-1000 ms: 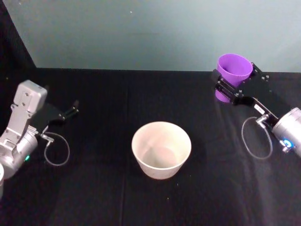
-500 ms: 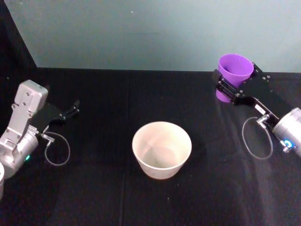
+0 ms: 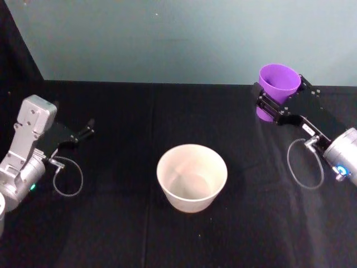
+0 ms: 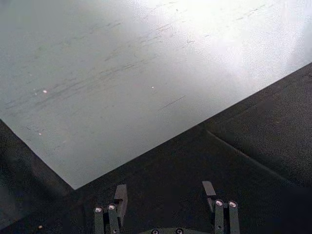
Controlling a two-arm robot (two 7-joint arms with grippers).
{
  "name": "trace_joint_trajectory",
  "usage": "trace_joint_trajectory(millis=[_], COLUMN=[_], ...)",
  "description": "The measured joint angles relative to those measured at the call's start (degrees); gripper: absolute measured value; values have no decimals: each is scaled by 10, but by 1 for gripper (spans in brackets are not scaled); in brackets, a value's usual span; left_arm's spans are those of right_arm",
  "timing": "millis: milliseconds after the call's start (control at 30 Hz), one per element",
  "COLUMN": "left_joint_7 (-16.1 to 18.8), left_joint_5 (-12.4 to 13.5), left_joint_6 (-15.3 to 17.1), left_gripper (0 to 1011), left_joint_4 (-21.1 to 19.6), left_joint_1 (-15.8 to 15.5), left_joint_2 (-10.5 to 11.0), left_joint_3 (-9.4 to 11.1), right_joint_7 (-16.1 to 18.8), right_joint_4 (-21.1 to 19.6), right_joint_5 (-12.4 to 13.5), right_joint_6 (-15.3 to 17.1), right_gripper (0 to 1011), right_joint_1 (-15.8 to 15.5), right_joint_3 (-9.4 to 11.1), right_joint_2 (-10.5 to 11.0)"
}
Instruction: Pick up the cup and pour the mung beans from the cup into the bowl.
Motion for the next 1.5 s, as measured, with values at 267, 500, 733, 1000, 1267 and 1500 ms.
trace_joint_trajectory(millis=[267,500,733,1000,1267,1500], left_joint_7=[0,0,0,0,0,0], left_joint_5=[0,0,0,0,0,0], left_joint_6=[0,0,0,0,0,0], left_gripper=[1000,1000,1000,1000,1000,1000], left_joint_4=[0,0,0,0,0,0], left_joint_1=[0,0,0,0,0,0], left_joint_2=[0,0,0,0,0,0], left_joint_3=[0,0,0,0,0,0], right_joint_7=[0,0,0,0,0,0], right_joint_4=[0,0,0,0,0,0], right_joint_5=[0,0,0,0,0,0], right_joint_6=[0,0,0,0,0,0], right_gripper=[741,741,741,741,741,741], right_joint_1=[0,0,0,0,0,0], right_joint_3=[0,0,0,0,0,0], right_joint_2=[0,0,0,0,0,0])
